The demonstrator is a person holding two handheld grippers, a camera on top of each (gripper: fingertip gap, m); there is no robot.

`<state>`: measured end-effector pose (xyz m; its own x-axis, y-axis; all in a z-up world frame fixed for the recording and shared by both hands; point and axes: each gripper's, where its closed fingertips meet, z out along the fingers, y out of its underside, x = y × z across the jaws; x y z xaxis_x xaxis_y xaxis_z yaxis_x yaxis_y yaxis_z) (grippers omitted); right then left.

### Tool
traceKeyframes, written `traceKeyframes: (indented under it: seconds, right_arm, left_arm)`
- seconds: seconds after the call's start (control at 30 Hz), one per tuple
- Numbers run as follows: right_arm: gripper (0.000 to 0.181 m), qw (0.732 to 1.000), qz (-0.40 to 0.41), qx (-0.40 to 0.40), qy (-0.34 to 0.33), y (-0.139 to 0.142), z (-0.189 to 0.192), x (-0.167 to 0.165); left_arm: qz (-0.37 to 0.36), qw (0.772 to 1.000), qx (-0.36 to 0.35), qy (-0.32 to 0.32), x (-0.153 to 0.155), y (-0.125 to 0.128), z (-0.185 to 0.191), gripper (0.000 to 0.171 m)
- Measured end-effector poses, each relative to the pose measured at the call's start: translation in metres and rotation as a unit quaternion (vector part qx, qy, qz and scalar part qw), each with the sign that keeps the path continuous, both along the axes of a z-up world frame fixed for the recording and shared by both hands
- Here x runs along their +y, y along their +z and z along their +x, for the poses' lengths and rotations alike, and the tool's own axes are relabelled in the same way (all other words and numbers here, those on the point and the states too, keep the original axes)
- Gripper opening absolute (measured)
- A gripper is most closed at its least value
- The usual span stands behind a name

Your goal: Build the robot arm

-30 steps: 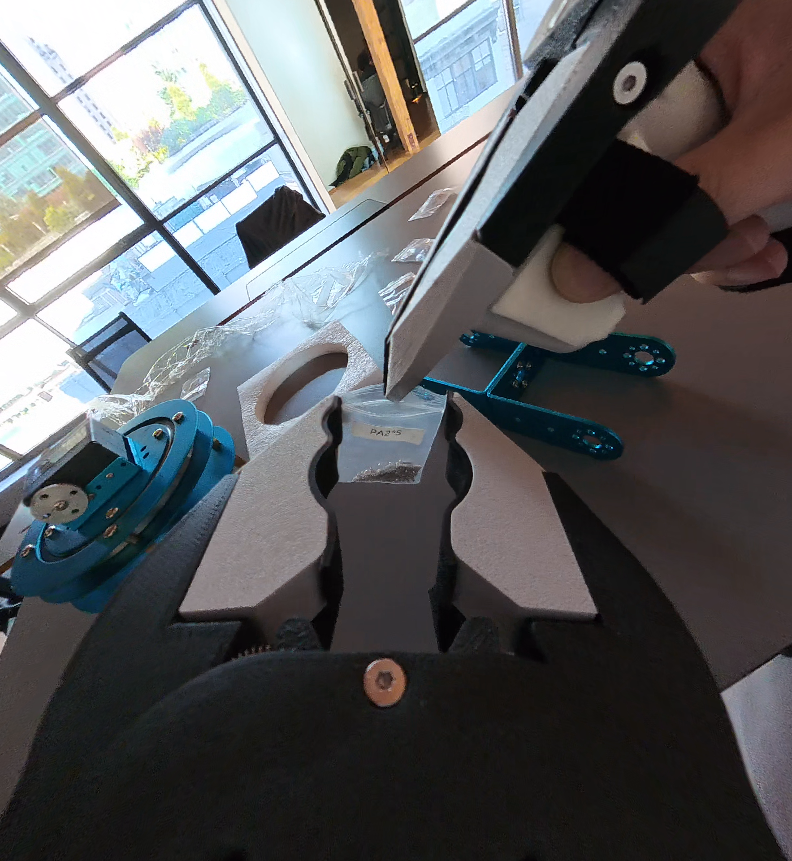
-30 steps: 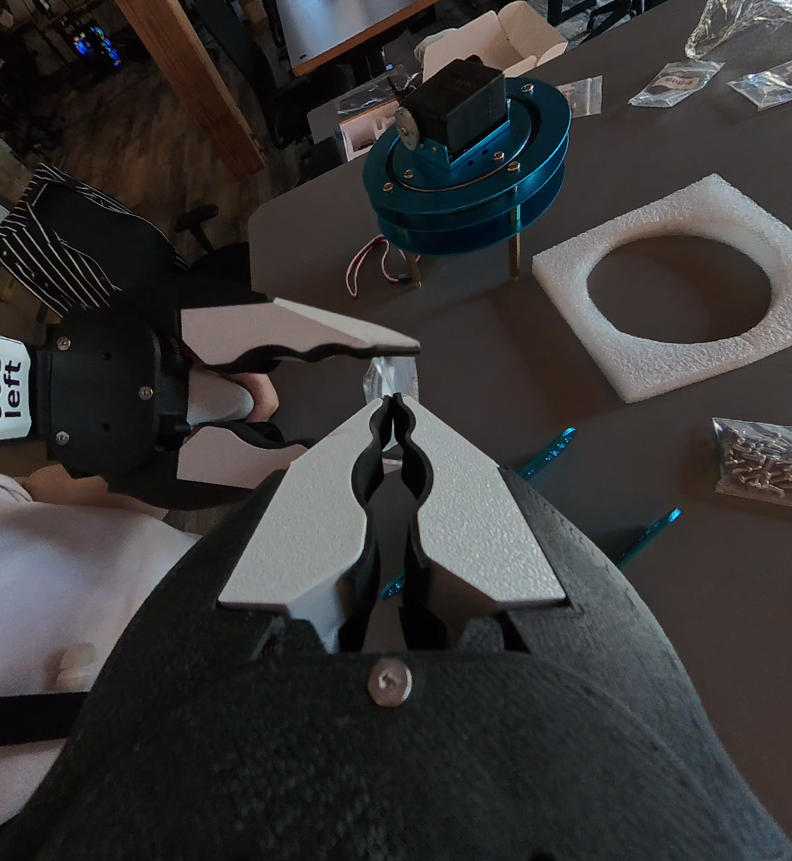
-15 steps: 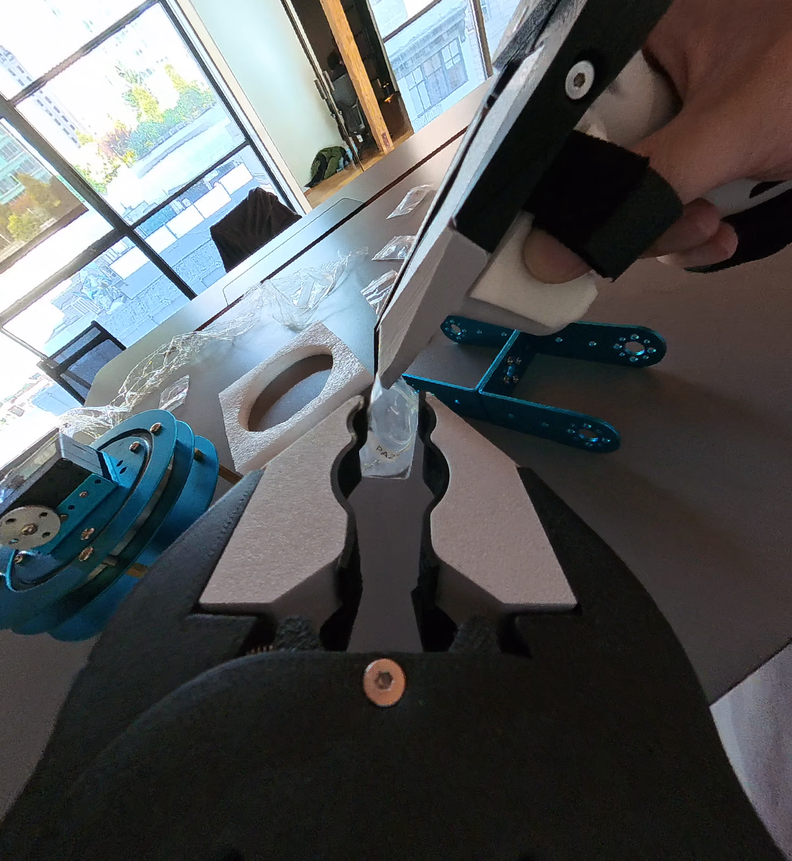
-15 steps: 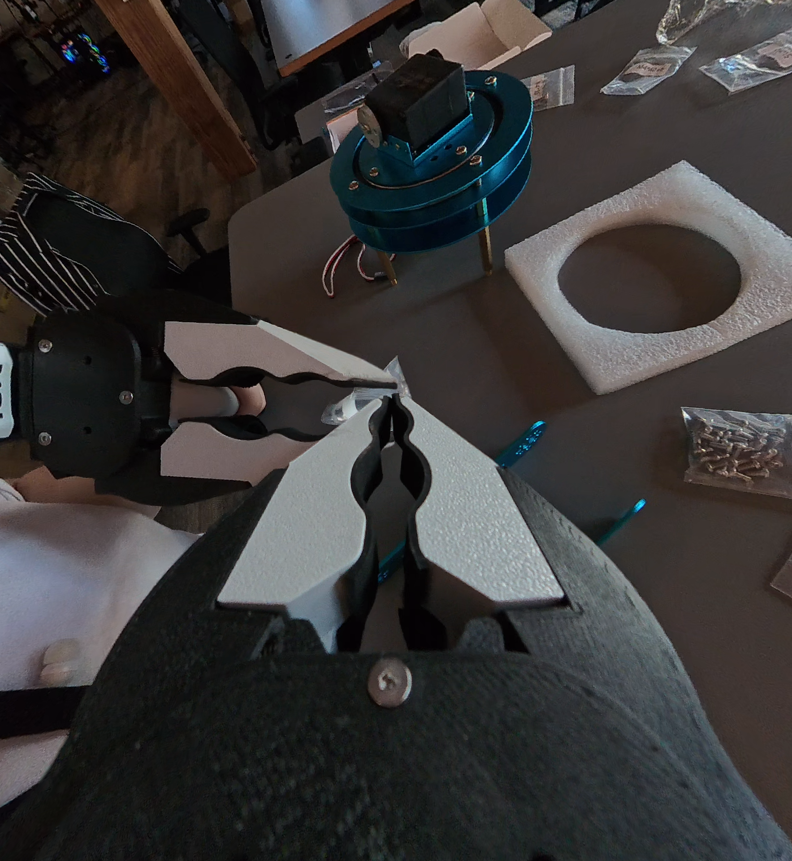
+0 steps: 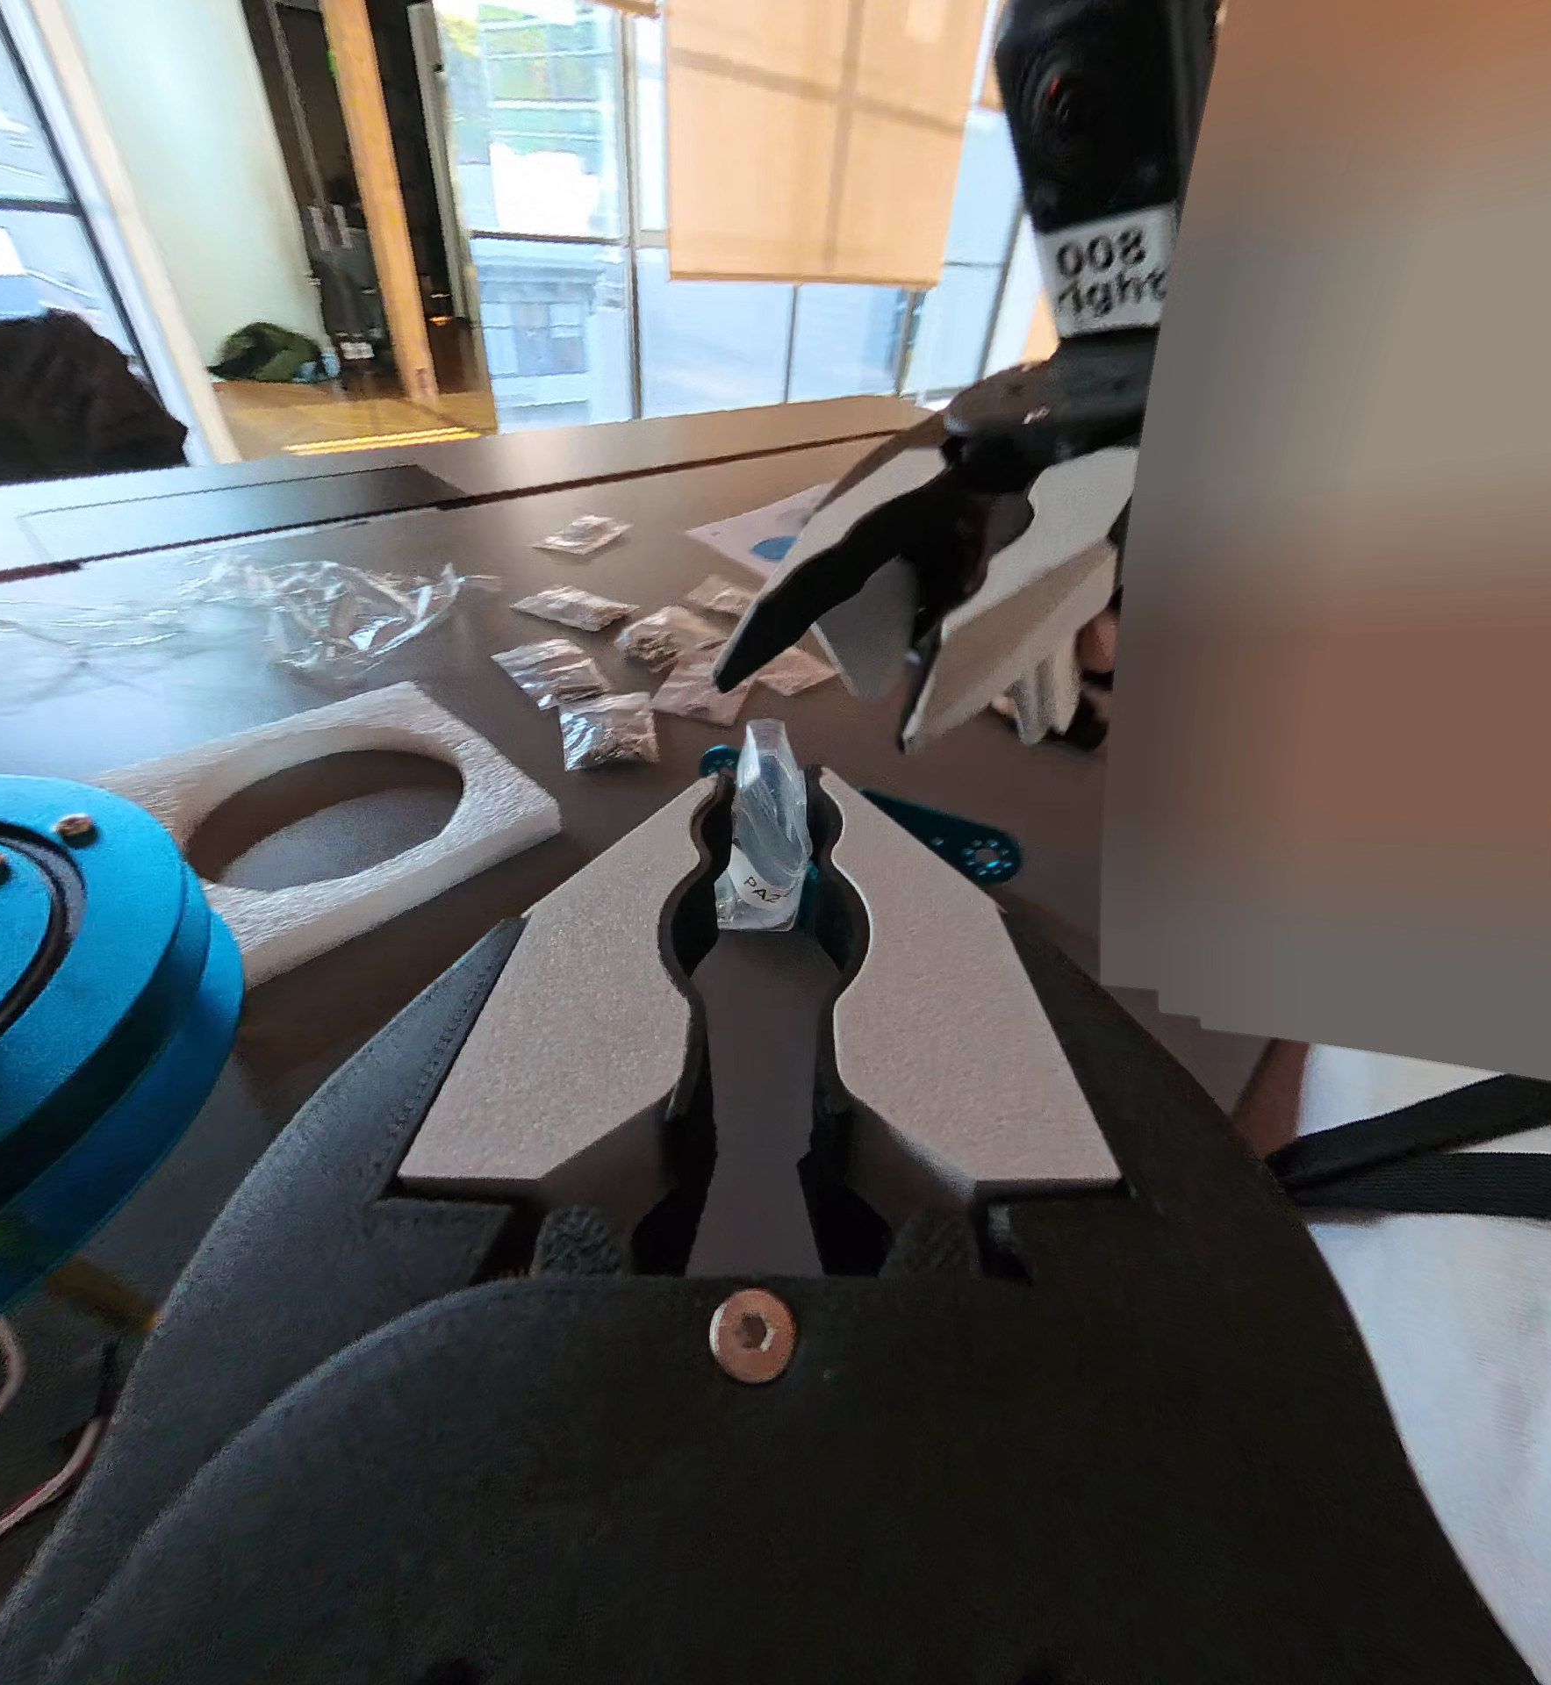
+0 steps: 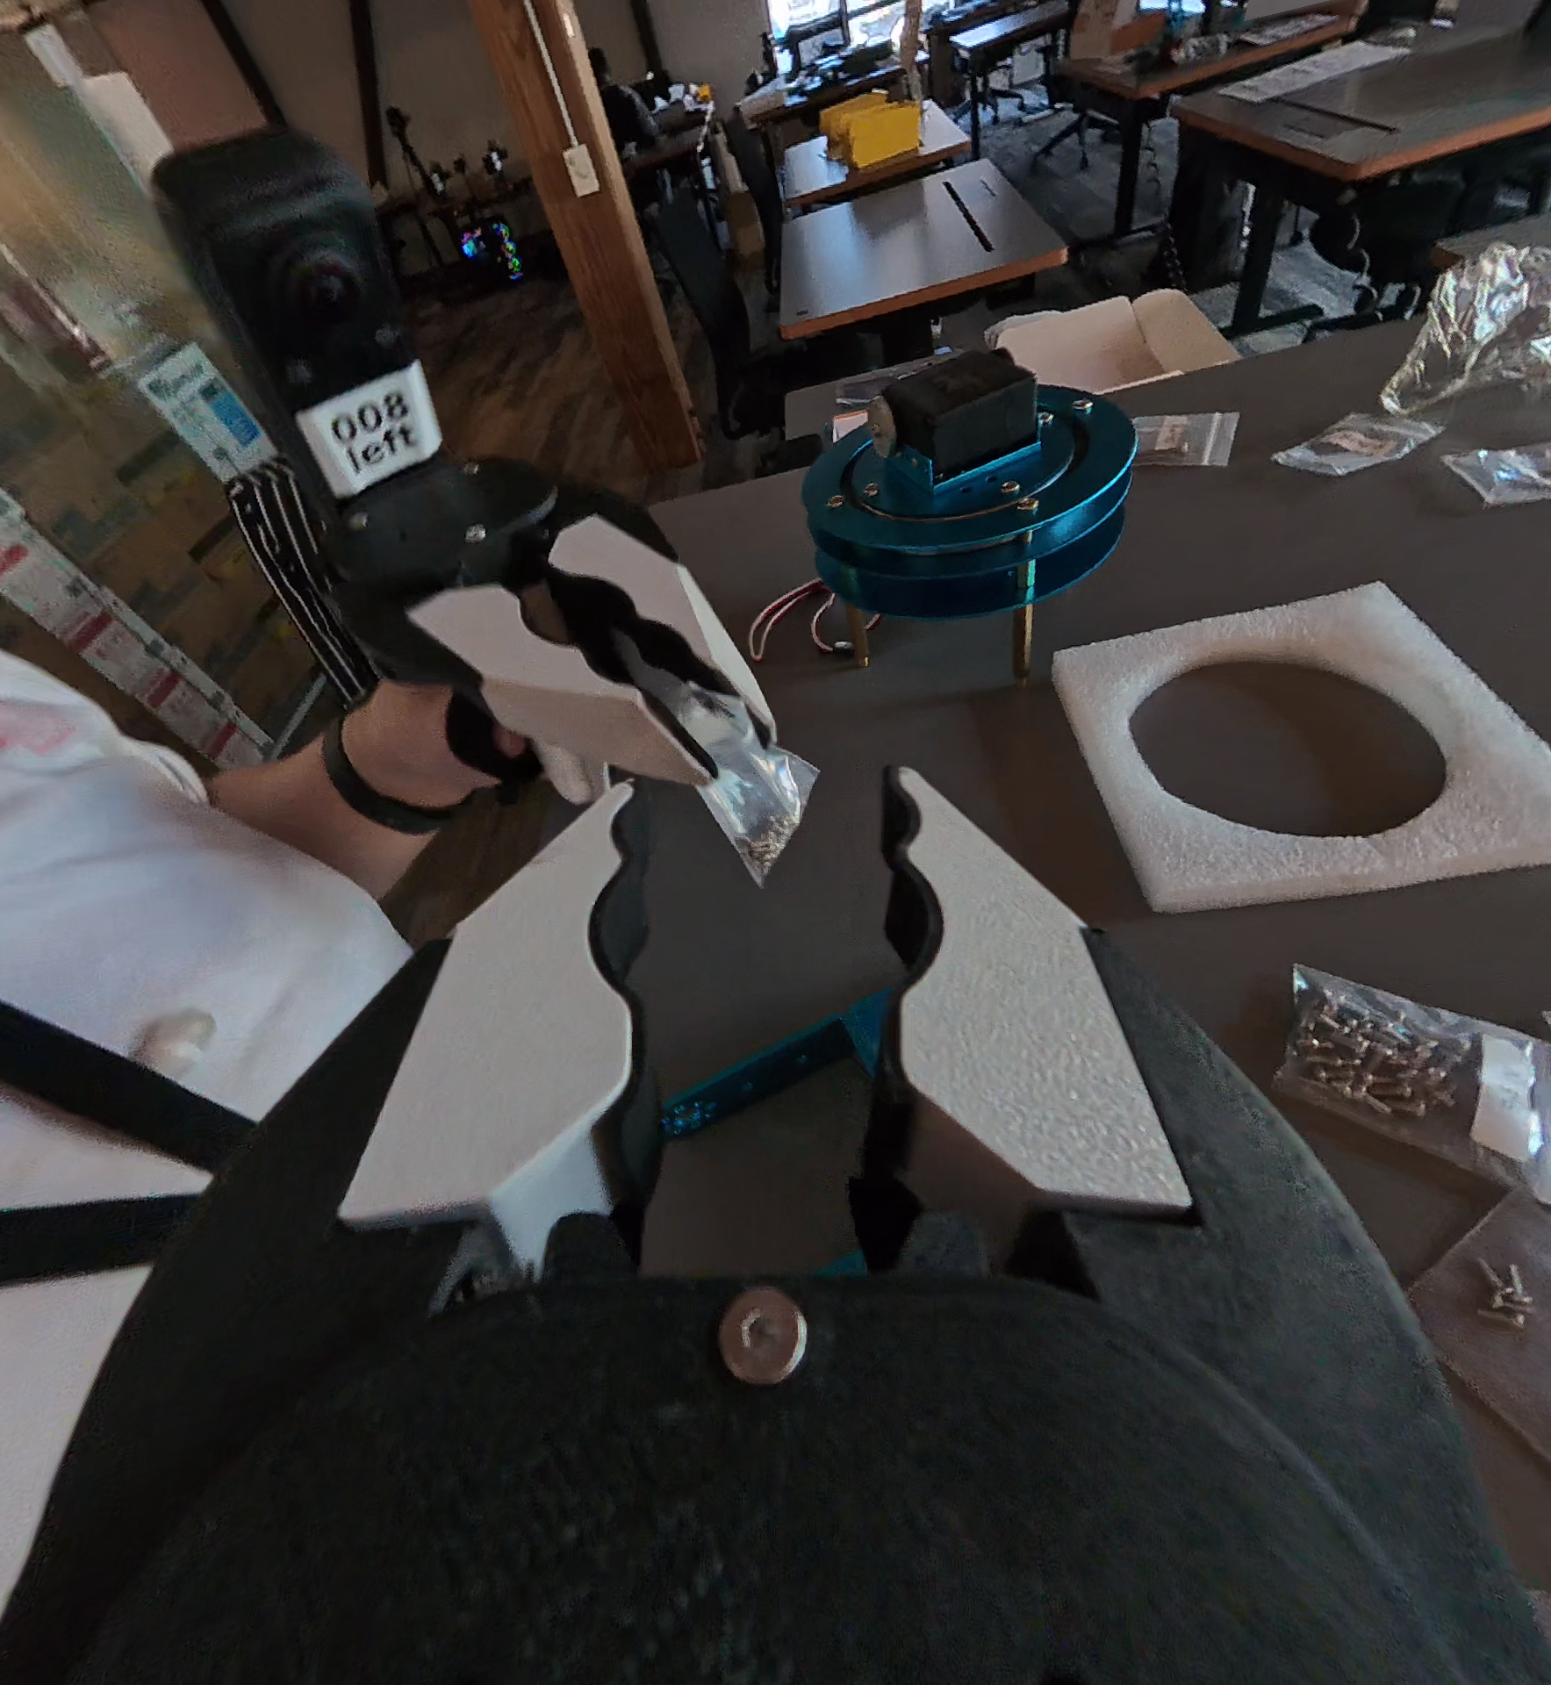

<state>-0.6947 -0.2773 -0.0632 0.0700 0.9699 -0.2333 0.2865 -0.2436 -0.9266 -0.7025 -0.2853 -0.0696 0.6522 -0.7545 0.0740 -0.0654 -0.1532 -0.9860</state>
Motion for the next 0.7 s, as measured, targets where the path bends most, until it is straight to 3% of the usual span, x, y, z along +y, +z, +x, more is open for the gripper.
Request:
traceKeyframes:
  seconds: [0.13, 0.2, 0.4, 0.57, 0.7]
  right_arm:
    - [0.072, 0.998, 0.032, 0.017, 0.051, -0.002, -0.005, -0.011]
    - [0.071, 0.996, 0.026, 0.022, 0.08, -0.002, -0.011, -0.02]
    - [0.036, 0.989, 0.002, 0.079, 0.125, 0.017, -0.022, -0.038]
    - [0.016, 0.988, -0.028, 0.094, 0.124, 0.018, -0.02, -0.039]
    - [0.013, 0.991, -0.035, 0.073, 0.102, 0.013, -0.021, -0.032]
  left_arm:
    - [-0.021, 0.995, -0.062, -0.074, -0.011, 0.02, 0.004, 0.013]
    - [-0.03, 0.989, -0.09, -0.116, -0.018, 0.031, 0.008, 0.013]
    - [-0.055, 0.966, -0.146, -0.206, -0.028, 0.051, 0.017, 0.013]
    - [-0.062, 0.961, -0.159, -0.216, -0.023, 0.048, 0.015, 0.019]
    - [-0.074, 0.959, -0.171, -0.212, -0.019, 0.041, 0.006, 0.027]
